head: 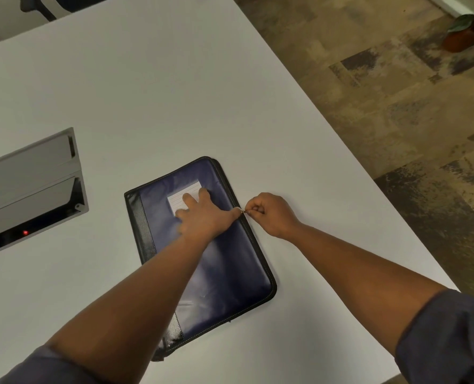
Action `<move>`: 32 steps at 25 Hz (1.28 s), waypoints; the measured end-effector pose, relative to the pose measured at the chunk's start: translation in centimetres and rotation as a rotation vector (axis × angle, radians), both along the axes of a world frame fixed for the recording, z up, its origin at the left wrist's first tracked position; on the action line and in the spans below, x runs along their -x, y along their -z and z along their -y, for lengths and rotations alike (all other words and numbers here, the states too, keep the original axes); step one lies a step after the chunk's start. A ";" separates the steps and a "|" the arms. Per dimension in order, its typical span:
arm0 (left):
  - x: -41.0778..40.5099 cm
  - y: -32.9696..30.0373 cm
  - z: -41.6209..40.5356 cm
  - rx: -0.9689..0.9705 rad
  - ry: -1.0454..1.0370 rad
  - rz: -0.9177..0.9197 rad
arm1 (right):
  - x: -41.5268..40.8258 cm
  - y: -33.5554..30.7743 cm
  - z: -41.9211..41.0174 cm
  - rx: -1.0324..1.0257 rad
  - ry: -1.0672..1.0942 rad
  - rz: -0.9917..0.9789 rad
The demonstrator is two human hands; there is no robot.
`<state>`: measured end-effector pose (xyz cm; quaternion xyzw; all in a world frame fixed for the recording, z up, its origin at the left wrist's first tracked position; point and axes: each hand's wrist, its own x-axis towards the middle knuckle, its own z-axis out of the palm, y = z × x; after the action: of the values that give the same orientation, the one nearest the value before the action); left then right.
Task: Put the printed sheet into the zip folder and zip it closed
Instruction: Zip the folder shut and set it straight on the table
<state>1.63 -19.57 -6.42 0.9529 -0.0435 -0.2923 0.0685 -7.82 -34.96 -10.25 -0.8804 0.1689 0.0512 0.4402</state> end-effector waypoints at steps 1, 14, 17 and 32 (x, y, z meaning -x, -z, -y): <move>-0.7 0.0 -0.3 0.006 0.020 0.022 | 0.0 0.0 0.0 -0.003 0.009 -0.001; -8.1 -0.8 0.5 0.038 0.124 -0.013 | -0.7 -0.3 -0.7 0.117 -0.021 0.011; -9.2 -0.4 1.0 -0.036 0.220 0.027 | -0.9 -0.3 -0.6 0.105 -0.034 0.023; -10.7 0.8 2.1 0.022 0.091 0.000 | -0.7 1.0 -1.1 0.082 0.062 0.113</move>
<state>12.32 -21.71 -7.20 0.9491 -0.0898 -0.2948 0.0658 -7.07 -33.85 -11.21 -0.8934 0.1729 -0.0192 0.4142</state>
